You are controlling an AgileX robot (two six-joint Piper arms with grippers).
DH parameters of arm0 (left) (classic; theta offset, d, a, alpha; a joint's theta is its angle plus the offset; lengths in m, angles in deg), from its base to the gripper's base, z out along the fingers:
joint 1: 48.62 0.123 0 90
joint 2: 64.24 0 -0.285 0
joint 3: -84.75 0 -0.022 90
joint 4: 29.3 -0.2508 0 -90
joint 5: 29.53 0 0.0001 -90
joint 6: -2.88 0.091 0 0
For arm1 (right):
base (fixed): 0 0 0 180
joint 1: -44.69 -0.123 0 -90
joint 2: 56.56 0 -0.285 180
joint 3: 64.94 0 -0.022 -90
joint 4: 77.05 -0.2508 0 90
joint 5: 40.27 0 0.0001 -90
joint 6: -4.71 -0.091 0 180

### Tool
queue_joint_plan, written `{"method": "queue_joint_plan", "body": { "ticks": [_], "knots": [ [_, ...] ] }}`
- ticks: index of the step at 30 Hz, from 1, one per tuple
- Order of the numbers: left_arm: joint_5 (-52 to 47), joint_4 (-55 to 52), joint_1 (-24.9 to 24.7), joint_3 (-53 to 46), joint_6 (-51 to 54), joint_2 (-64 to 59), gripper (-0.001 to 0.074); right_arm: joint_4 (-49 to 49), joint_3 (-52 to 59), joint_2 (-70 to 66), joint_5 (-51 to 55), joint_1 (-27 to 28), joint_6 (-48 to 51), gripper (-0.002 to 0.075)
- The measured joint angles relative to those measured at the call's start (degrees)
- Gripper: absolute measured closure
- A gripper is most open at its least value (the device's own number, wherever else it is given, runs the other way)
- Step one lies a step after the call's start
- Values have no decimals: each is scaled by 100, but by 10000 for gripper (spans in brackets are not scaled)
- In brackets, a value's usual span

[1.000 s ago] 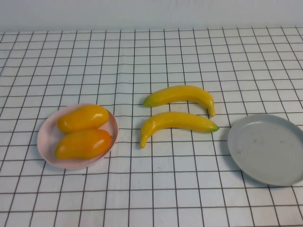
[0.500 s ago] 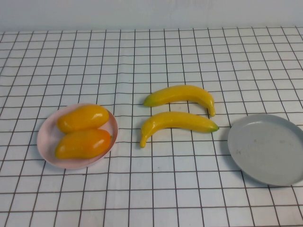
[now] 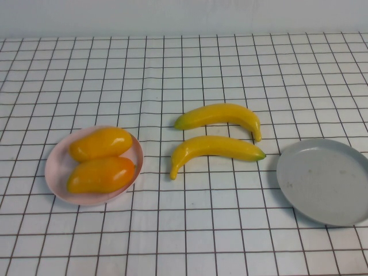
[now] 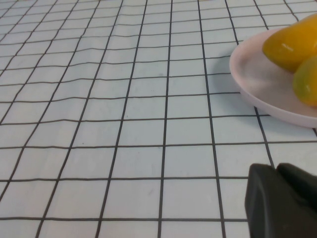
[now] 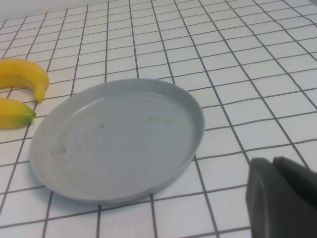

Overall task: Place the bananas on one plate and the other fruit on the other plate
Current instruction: Put another type of fruit in the right plate

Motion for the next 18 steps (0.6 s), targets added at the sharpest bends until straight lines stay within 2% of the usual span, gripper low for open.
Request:
{"method": "queue_joint_plan", "body": {
  "ticks": [15, 18],
  "knots": [
    [0, 0, 0, 0, 23, 0, 738, 33, 0, 0, 0, 0, 0, 742],
    [0, 0, 0, 0, 23, 0, 738, -412, 0, 0, -11, 0, -10, 742]
  ]
}}
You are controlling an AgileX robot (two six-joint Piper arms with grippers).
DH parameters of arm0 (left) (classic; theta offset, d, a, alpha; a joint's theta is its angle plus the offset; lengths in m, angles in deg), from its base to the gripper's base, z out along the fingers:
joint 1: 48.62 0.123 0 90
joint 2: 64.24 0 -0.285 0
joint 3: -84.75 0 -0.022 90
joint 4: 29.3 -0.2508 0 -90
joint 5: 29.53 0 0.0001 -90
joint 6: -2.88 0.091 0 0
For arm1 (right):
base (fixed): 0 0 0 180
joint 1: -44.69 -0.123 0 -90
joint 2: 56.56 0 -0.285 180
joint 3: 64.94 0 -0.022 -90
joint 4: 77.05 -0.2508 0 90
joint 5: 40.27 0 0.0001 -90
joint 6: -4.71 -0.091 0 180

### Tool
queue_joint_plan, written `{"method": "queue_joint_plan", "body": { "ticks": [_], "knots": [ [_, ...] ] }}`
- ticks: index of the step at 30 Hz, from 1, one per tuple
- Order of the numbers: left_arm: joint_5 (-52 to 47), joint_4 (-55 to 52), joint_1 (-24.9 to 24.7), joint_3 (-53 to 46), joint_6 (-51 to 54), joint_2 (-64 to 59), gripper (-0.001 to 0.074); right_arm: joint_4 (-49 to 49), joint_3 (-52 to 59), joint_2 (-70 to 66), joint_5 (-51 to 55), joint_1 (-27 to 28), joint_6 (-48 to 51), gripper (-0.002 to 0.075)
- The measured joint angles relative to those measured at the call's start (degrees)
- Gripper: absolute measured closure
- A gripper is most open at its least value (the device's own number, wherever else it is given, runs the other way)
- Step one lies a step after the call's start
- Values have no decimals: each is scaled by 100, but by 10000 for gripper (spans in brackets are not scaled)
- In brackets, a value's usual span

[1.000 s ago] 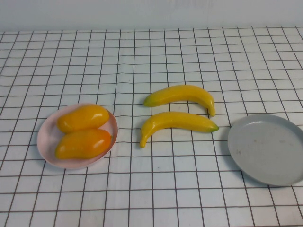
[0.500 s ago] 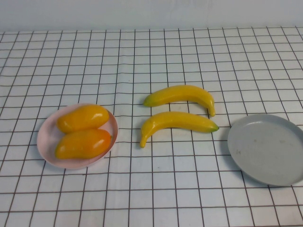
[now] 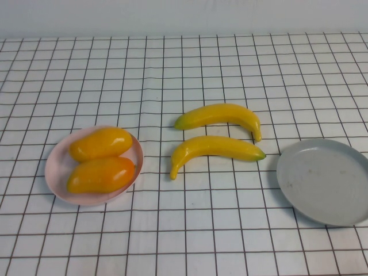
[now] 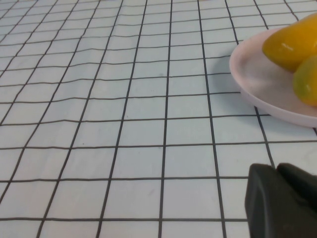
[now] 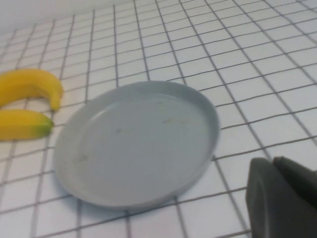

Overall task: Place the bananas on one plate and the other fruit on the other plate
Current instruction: Put another type of fruit in the right plate

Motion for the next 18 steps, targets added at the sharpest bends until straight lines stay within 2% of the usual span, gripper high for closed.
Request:
{"method": "queue_joint_plan", "body": {
  "ticks": [5, 11, 18],
  "knots": [
    [0, 0, 0, 0, 0, 0, 738, -2052, 0, 0, -23, 0, 27, 742],
    [0, 0, 0, 0, 0, 0, 738, -2722, 0, 0, -1, 0, 100, 742],
    [0, 0, 0, 0, 0, 0, 738, -2846, 0, 0, 153, 0, 112, 742]
  ]
}}
